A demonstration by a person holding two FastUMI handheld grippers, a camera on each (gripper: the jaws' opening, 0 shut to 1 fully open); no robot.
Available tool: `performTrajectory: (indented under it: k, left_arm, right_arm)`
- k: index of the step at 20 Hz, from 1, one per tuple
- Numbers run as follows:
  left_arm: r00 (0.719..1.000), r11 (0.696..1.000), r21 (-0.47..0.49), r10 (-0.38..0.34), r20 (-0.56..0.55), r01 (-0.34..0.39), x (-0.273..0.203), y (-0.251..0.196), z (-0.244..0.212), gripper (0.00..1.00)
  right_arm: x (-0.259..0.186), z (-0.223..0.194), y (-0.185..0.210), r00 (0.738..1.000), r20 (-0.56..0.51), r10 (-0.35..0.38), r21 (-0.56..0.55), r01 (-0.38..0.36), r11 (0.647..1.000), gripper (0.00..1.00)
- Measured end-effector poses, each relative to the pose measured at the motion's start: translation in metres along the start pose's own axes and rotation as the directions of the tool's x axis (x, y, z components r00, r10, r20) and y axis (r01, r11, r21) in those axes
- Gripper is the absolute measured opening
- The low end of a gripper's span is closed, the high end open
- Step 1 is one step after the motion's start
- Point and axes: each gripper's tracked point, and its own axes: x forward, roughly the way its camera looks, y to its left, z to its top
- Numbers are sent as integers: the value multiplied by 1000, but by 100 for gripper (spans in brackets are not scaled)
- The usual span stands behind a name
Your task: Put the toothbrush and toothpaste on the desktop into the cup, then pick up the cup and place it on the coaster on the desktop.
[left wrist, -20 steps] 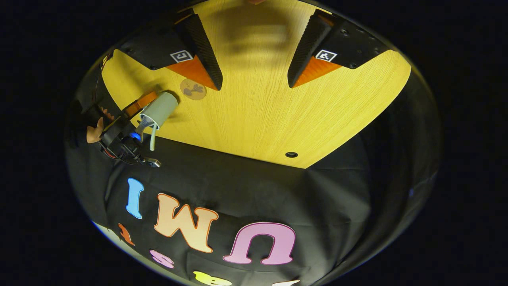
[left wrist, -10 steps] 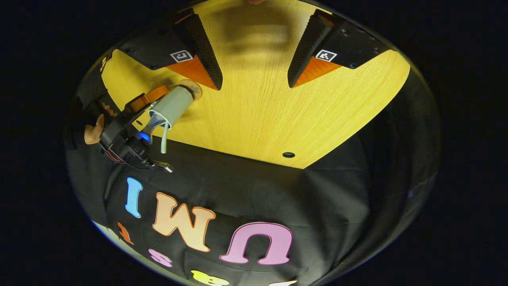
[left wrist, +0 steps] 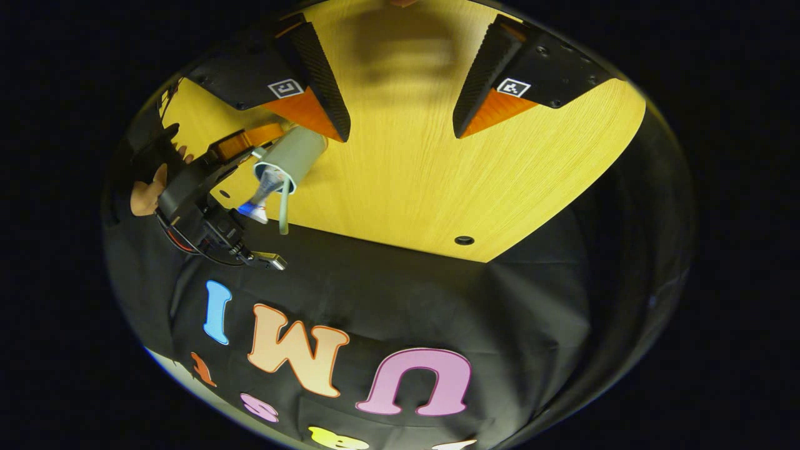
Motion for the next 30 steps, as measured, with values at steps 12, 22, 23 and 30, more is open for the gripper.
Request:
performTrajectory:
  k: [12,22,23,30]
  left_arm:
    - [990,992,78,-106,96,99,6,-144,48,95]
    - [964,992,124,-35,263,2,-30,-209,77,95]
    - [960,992,126,-34,279,-2,-33,-209,82,95]
    - [944,991,134,-33,329,-12,-55,-193,103,95]
  right_arm:
    - [-125,-40,-114,822,546,-162,236,34,971,98]
    - [-259,-63,-168,471,825,-312,339,29,940,98]
    - [-270,-64,-169,446,834,-325,352,23,936,98]
    - [-300,-66,-157,380,844,-379,399,29,917,98]
